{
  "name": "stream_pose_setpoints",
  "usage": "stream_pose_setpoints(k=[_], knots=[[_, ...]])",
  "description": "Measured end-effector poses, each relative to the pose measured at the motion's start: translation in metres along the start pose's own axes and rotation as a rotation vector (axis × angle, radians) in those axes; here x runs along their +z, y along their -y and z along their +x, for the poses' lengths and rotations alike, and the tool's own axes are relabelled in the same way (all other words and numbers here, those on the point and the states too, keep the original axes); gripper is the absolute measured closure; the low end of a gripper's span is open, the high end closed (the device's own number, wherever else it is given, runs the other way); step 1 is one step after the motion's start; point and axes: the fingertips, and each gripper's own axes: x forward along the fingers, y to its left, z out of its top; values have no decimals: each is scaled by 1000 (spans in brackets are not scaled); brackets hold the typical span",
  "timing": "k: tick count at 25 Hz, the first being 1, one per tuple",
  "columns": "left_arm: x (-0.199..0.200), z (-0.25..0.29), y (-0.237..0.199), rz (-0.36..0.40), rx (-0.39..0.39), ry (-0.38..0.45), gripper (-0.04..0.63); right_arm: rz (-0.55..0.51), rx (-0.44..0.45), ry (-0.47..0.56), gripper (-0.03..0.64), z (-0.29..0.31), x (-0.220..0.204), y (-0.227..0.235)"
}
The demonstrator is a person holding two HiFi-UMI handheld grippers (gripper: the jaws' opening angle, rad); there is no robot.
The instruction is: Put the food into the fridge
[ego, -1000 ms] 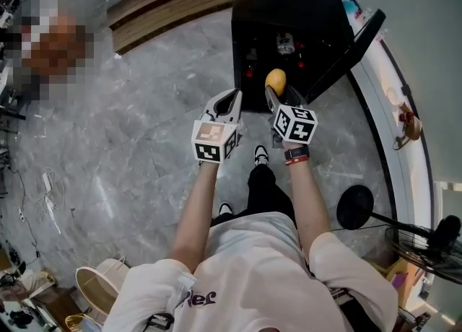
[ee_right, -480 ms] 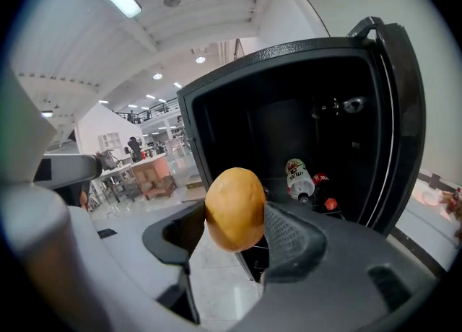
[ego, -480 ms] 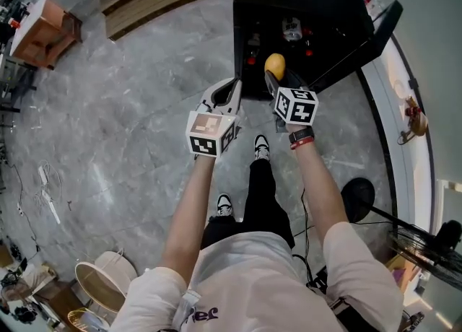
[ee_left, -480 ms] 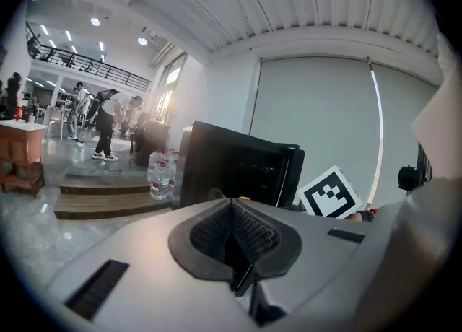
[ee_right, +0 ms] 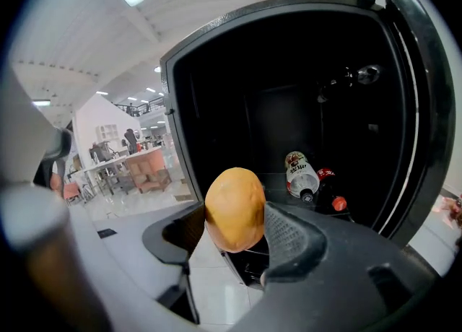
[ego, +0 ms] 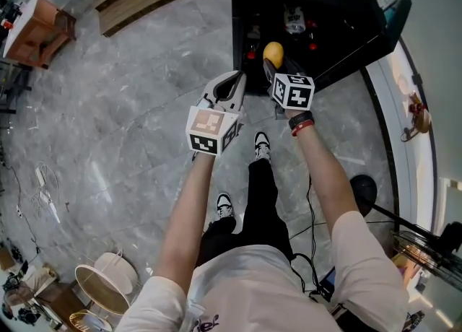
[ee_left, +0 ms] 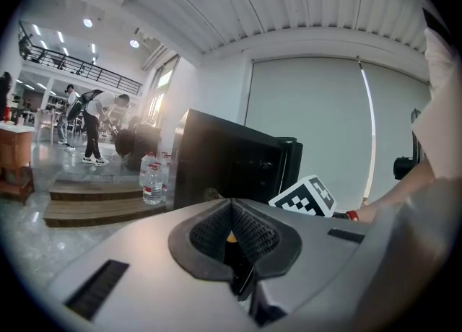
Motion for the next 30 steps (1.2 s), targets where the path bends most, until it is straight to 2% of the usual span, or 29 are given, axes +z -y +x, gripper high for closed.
stream_pose_setpoints(k=[7, 13, 30], knots=[[-15, 20, -12, 4, -4, -5, 578, -13, 16, -3, 347, 40, 1, 14], [-18, 38, -18, 43, -8, 15, 578, -28, 36, 7, 347, 72, 2, 21], [-40, 79, -38, 34, 11, 36, 578, -52, 25, 31, 347, 144, 14, 61]])
